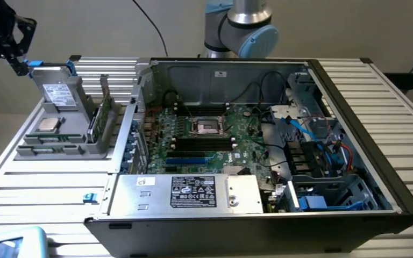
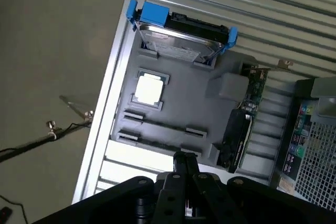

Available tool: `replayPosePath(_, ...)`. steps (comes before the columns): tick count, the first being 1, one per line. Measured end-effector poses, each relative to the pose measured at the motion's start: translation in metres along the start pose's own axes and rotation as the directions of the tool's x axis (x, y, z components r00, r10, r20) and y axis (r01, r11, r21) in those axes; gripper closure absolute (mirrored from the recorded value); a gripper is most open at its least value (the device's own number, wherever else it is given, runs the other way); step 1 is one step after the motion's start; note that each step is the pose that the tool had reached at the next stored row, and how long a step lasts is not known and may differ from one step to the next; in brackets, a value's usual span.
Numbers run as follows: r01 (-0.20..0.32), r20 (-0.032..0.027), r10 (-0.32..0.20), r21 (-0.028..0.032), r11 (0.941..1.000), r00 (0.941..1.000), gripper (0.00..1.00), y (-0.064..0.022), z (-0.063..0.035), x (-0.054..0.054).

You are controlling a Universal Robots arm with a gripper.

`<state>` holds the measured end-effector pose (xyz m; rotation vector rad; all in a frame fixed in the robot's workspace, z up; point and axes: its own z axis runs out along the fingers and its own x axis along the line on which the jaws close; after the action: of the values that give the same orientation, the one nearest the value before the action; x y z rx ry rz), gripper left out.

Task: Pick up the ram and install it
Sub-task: 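Pick up the ram and move it above insertion slot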

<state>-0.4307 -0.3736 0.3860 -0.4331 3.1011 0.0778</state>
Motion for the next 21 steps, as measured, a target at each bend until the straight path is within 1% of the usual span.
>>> replayPosePath(3, 0.054, -0.0025, -0.054, -0.001, 0.9985, 0.9985, 0.89, 0.0, 0.0001, 0.0)
replayPosePath(5, 0.091, -0.0043, -0.091, -0.0017, 0.9959, 0.9959, 0.89, 0.0, 0.0002, 0.0)
replayPosePath(8, 0.145, -0.0069, -0.145, -0.0029, 0.9894, 0.9894, 0.89, 0.0, 0.0002, 0.0001)
replayPosePath(11, 0.198, -0.0092, -0.198, -0.0042, 0.9802, 0.9802, 0.89, 0.0, 0.0004, 0.0001)
replayPosePath(14, 0.251, -0.0116, -0.251, -0.0056, 0.9679, 0.9678, 0.89, 0.0, 0.0005, 0.0001)
replayPosePath(16, 0.287, -0.0132, -0.287, -0.0068, 0.958, 0.9579, 0.89, 0.0, 0.0007, 0.0001)
replayPosePath(19, 0.338, -0.0155, -0.338, -0.0085, 0.9412, 0.9411, 0.89, 0.0, 0.0009, 0.0001)
replayPosePath(21, 0.372, -0.0172, -0.372, -0.0098, 0.928, 0.9279, 0.89, 0.0, 0.001, 0.0001)
